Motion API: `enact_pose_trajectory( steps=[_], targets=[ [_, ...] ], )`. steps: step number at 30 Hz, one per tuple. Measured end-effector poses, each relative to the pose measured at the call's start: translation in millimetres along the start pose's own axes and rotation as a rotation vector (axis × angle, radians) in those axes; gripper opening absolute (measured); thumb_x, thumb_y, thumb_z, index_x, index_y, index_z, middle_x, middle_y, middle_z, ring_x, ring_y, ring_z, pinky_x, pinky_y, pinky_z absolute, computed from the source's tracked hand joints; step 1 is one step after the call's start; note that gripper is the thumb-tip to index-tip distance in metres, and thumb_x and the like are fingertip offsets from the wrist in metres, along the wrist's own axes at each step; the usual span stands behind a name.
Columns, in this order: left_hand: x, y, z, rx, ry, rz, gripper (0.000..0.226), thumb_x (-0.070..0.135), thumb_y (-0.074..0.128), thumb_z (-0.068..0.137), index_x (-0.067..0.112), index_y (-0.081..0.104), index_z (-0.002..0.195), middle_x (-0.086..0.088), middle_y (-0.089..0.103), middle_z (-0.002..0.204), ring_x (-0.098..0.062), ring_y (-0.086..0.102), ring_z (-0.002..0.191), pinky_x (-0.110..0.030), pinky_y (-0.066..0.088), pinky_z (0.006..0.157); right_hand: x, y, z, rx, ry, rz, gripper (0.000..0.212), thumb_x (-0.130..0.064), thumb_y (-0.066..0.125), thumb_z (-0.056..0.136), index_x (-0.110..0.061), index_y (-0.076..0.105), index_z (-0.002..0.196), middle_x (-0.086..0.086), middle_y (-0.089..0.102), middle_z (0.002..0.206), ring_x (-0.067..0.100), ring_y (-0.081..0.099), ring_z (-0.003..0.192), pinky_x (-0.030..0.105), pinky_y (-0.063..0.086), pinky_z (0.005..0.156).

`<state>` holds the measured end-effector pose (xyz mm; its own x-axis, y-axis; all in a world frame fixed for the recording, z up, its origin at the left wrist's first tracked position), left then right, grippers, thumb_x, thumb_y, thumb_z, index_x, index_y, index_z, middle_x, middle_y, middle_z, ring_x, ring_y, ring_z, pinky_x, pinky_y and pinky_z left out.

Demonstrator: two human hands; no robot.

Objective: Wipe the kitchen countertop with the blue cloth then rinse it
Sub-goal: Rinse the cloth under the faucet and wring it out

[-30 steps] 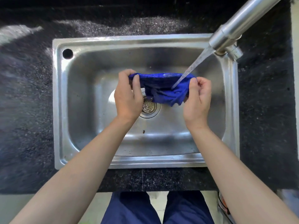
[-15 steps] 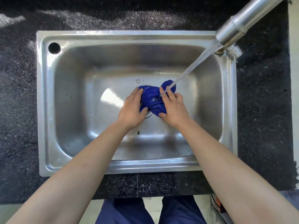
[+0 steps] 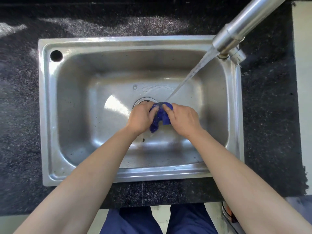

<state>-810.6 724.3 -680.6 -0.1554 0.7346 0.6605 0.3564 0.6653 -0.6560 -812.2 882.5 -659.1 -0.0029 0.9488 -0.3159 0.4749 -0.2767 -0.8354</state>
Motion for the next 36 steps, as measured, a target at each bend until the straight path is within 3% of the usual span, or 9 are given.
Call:
enact_pose_trajectory(
  steps=[3,5,8,15,18,23,27,34,36],
  targets=[
    [13,-14,0,0.035,0.009,-0.069,0.029,0.029,0.053,0.1,0.007,0.071,0.093,-0.009,0.059,0.084,-0.023,0.057,0.08,-0.03,0.042,0.073,8,-11,-6,0.092,0.099,0.269,0.044,-0.061,0.041,0.099,-0.025,0.058,0.08,-0.003,0.063,0.077,0.027,0.063,0.082,0.035,0.046,0.068],
    [9,-18,1,0.052,-0.027,-0.107,0.023,0.031,0.06,0.096,0.018,0.071,0.111,-0.001,0.055,0.095,-0.015,0.058,0.089,-0.022,0.041,0.078,17,-9,-5,0.119,0.181,0.506,0.032,-0.059,0.059,0.09,-0.034,0.066,0.11,-0.006,0.064,0.104,0.017,0.063,0.096,0.031,0.05,0.085],
    [-11,-13,-2,-0.012,-0.147,-0.194,0.054,0.033,0.066,0.092,0.022,0.05,0.142,-0.001,0.046,0.123,-0.011,0.055,0.108,-0.025,0.042,0.098,30,0,-3,0.034,0.214,0.408,0.086,-0.039,0.073,0.084,-0.028,0.027,0.156,0.009,0.033,0.152,0.024,0.038,0.139,0.034,0.032,0.115],
    [-58,-20,-28,0.132,-0.269,-0.111,0.044,0.022,0.058,0.097,0.01,0.051,0.14,-0.015,0.048,0.135,-0.025,0.046,0.129,-0.027,0.033,0.104,-9,48,17,-0.12,0.046,0.111,0.106,-0.079,0.064,0.072,-0.049,0.006,0.156,0.011,-0.021,0.164,0.048,-0.014,0.148,0.065,0.004,0.117],
    [-75,-24,-35,0.126,-0.295,-0.057,0.042,0.021,0.057,0.097,0.011,0.053,0.138,-0.013,0.051,0.136,-0.023,0.044,0.129,-0.028,0.034,0.104,-33,71,25,-0.091,0.031,0.045,0.091,-0.083,0.065,0.064,-0.046,0.038,0.143,0.012,-0.012,0.164,0.05,-0.012,0.146,0.068,-0.003,0.114],
    [-82,-26,-35,0.102,-0.295,-0.052,0.04,0.017,0.056,0.098,0.01,0.053,0.137,-0.013,0.05,0.138,-0.022,0.044,0.129,-0.021,0.029,0.102,-35,67,27,0.052,-0.04,0.133,0.043,-0.051,0.081,0.073,-0.017,0.062,0.092,0.013,0.046,0.125,0.037,0.04,0.115,0.045,0.039,0.1],
    [-78,-29,-34,0.089,-0.304,-0.077,0.04,0.015,0.054,0.097,0.013,0.054,0.137,-0.013,0.048,0.135,-0.024,0.049,0.124,-0.029,0.036,0.105,-18,43,21,0.102,0.174,0.451,0.03,-0.024,0.082,0.07,-0.022,0.052,0.071,0.004,0.049,0.096,0.027,0.052,0.087,0.024,0.035,0.074],
    [-68,-31,-29,0.081,-0.302,-0.132,0.039,0.014,0.052,0.097,0.012,0.054,0.137,-0.014,0.043,0.136,-0.028,0.056,0.118,-0.04,0.043,0.107,-12,8,2,0.222,0.36,0.78,0.034,-0.019,0.072,0.065,-0.026,0.041,0.054,-0.009,0.048,0.054,0.024,0.054,0.055,0.04,0.051,0.055],
    [-65,-32,-29,0.08,-0.298,-0.144,0.04,0.015,0.053,0.098,0.012,0.053,0.137,-0.014,0.042,0.137,-0.028,0.056,0.118,-0.039,0.042,0.107,-14,2,1,0.221,0.343,0.915,0.042,-0.008,0.073,0.072,-0.023,0.037,0.056,-0.013,0.045,0.043,0.014,0.056,0.042,0.032,0.049,0.046]
  ],
)
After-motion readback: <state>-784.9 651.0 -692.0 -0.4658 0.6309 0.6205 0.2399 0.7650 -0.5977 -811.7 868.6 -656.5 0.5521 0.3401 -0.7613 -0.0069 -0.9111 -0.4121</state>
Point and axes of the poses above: each hand's wrist, its own z-axis towards the middle knuckle, its own y-axis out of the palm, x = y × z, the point moved 5 cm from there along z, towards the middle knuckle
